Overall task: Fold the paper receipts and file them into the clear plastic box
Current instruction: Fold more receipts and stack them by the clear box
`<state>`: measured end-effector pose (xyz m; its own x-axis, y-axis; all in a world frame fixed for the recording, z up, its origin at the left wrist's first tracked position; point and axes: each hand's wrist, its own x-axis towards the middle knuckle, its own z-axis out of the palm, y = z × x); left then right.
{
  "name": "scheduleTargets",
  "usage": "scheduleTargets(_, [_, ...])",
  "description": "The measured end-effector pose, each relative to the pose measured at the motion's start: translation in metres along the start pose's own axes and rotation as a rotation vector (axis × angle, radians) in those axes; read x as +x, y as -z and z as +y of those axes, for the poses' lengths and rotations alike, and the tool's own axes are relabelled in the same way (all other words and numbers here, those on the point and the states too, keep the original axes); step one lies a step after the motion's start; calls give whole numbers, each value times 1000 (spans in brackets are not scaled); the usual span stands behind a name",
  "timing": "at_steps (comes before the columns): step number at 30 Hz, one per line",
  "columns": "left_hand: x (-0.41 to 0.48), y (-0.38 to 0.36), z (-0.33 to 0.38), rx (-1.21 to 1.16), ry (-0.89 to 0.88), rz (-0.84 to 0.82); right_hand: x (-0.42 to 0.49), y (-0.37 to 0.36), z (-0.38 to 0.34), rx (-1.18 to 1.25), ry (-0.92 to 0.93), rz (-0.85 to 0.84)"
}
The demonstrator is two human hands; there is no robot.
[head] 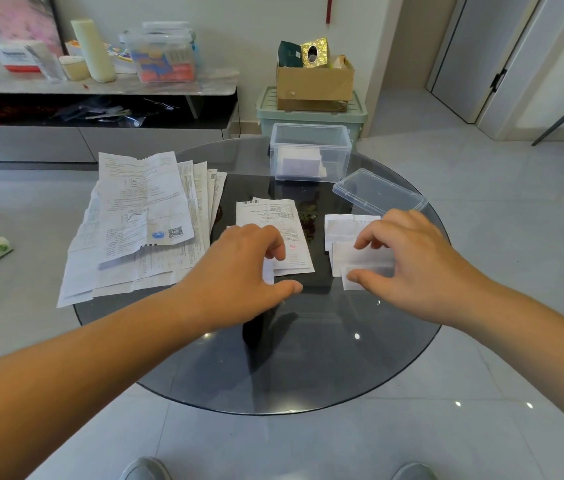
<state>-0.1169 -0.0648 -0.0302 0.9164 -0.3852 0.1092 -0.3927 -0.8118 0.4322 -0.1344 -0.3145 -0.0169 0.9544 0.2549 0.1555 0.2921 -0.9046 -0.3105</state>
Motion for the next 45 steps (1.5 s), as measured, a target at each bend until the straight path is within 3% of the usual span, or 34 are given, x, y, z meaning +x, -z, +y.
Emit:
scheduleTargets(3, [-11,11,-18,221,-3,-7,-1,-8,-23,25,126,56])
scheduleTargets(5, [-20,17,-30,352,-23,-27,-1,-19,-42,24,209,3])
scheduleTargets(10, [-44,14,-47,411,-159,-179,4,-44,-68,-4,323,-187])
scheduleTargets(13, [-59,11,-47,418,-250,-149,3,-50,-67,-5,340,-258])
scheduleTargets(21, [-65,12,-47,126,-279,-201,-18,-54,-66,23,340,-276])
scheduleTargets(26, [-60,10,-45,113,-283,-182,-27,-54,-70,95,282,-272])
scheduleTargets(30, [-59,6,-42,53,-200,-123,-29,-55,-72,130,233,-236])
scheduleTargets(39, [-46,10,-41,-378,72,-133,-18,-63,-76,219,101,-157])
scheduleTargets(42, [-45,11,-41,-411,72,-159,-10,-64,-76,342,22,-125])
scheduleTargets(45, [-50,14,-44,-290,0,-246,-5,-65,-76,420,-30,-131])
